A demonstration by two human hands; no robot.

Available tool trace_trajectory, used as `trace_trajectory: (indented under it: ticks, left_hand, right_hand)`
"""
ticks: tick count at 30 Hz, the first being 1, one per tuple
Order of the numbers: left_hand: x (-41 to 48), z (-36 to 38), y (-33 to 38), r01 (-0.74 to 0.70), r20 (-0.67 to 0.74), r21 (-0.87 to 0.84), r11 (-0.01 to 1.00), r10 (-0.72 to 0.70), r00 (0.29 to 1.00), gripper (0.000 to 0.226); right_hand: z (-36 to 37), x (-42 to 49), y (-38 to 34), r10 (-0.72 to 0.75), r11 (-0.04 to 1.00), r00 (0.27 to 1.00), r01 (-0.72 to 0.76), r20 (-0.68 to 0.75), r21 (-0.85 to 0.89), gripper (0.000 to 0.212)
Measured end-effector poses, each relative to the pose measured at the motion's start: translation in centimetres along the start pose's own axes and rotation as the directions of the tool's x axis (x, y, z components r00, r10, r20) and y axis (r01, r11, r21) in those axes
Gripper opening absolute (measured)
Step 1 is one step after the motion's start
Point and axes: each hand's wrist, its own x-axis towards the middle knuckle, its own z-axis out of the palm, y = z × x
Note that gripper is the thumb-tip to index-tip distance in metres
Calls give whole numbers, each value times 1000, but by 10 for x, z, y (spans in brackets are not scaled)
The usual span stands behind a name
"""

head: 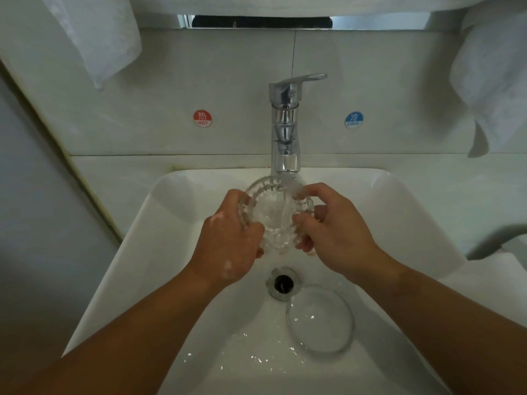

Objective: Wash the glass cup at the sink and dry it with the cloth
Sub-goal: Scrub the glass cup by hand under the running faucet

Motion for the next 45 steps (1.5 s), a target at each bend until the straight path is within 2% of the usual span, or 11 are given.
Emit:
trace_trajectory:
  ticks: [3,5,10,16,20,26,30,32,34,39,45]
  left_hand:
    - [-7,5,5,225,221,-381,897,-148,964,26]
    - [-7,9,5,222,243,-433,874,-125,962,30]
    - [-9,19,-1,106,147,-288,952,-65,987,31]
    - [-10,17,4,207,184,-361,909,-149,972,34]
    - [-13,13,8,218,172,-317,923,-171,970,26]
    - [-13,12,11,137,113,-124,983,-123,986,19]
    - [-15,9,15,192,189,-146,971,-163,968,16]
    - [-14,7,16,223,206,-159,962,-189,960,18]
    - [-14,6,16,207,200,-129,970,-179,963,18]
    - [-16,6,18,170,196,-72,983,-153,968,13]
    - [-19,11,14,47,142,67,997,-56,988,14]
  right_hand:
    - [3,0,-2,17,987,999,-22,35,158,29]
    - [5,0,-2,13,987,998,-23,59,160,37]
    - [12,-2,4,37,999,999,-36,20,-25,46]
    - [4,2,6,-1,964,1000,-5,-22,-264,10]
    - [5,0,3,30,956,998,-43,-47,-292,26]
    - [8,-1,1,49,965,998,-40,29,-258,6]
    - [7,1,5,49,881,997,-74,-67,-467,36]
    - [9,-3,7,111,940,993,-94,33,-327,11]
    - [10,-4,6,159,969,981,-133,112,-209,20]
    - [12,1,9,95,920,995,-97,-22,-380,13]
    - [19,-3,5,383,919,921,-388,67,76,26]
